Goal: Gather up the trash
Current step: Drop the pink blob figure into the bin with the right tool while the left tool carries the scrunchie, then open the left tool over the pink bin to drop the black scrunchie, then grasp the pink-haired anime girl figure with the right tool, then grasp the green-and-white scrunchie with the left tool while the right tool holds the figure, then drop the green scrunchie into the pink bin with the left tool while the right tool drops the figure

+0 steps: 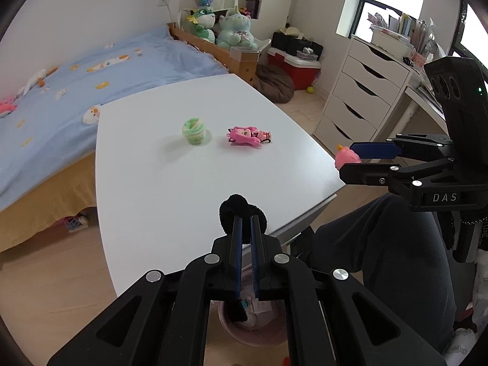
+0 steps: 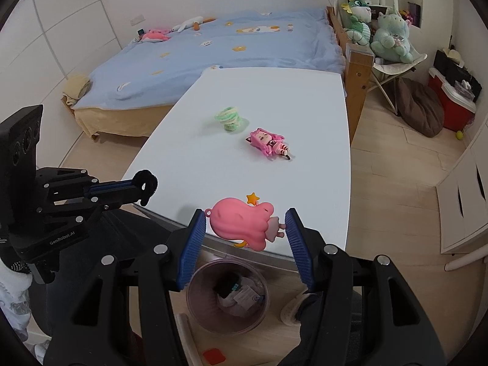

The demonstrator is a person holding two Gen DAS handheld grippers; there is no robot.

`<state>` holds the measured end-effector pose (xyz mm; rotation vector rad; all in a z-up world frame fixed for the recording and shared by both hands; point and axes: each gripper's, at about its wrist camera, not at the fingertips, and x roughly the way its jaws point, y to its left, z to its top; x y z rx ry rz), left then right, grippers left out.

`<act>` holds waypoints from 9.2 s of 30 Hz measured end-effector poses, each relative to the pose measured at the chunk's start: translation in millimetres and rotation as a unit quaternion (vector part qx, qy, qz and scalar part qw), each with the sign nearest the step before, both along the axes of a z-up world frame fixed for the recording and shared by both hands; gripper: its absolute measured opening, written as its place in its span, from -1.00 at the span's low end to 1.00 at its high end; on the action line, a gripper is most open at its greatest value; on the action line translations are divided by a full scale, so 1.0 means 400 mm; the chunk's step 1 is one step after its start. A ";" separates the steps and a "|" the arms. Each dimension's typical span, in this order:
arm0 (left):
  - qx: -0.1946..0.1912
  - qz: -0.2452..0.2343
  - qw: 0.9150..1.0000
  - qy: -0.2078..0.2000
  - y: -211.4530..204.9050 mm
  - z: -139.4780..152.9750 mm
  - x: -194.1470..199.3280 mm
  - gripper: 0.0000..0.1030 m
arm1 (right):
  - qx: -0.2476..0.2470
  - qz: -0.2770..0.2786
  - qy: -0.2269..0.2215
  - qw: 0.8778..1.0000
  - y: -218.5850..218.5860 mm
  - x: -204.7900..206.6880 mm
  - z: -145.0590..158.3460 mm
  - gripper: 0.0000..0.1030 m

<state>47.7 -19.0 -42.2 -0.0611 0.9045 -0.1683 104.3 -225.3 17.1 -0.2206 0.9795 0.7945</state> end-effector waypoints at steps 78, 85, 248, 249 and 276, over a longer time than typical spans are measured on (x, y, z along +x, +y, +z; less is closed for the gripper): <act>-0.022 -0.010 1.000 -0.003 -0.048 -0.032 -0.165 0.86 | 0.027 -0.010 0.000 1.000 -0.102 -0.161 -0.030 0.94; -0.029 0.003 1.000 -0.010 -0.028 -0.023 -0.155 0.86 | 0.030 -0.005 0.000 1.000 -0.086 -0.138 -0.025 0.94; 0.016 -0.001 0.999 -0.030 -0.043 0.007 -0.149 -0.43 | 0.006 0.053 -0.028 0.998 -0.047 -0.201 -0.019 -0.22; 0.013 0.001 1.000 -0.028 -0.043 0.002 -0.155 -0.43 | 0.006 0.056 -0.024 0.998 -0.048 -0.208 -0.026 -0.21; -0.006 0.000 1.000 -0.014 -0.046 -0.028 -0.194 -0.43 | 0.021 0.015 -0.015 1.000 -0.068 -0.209 -0.058 0.94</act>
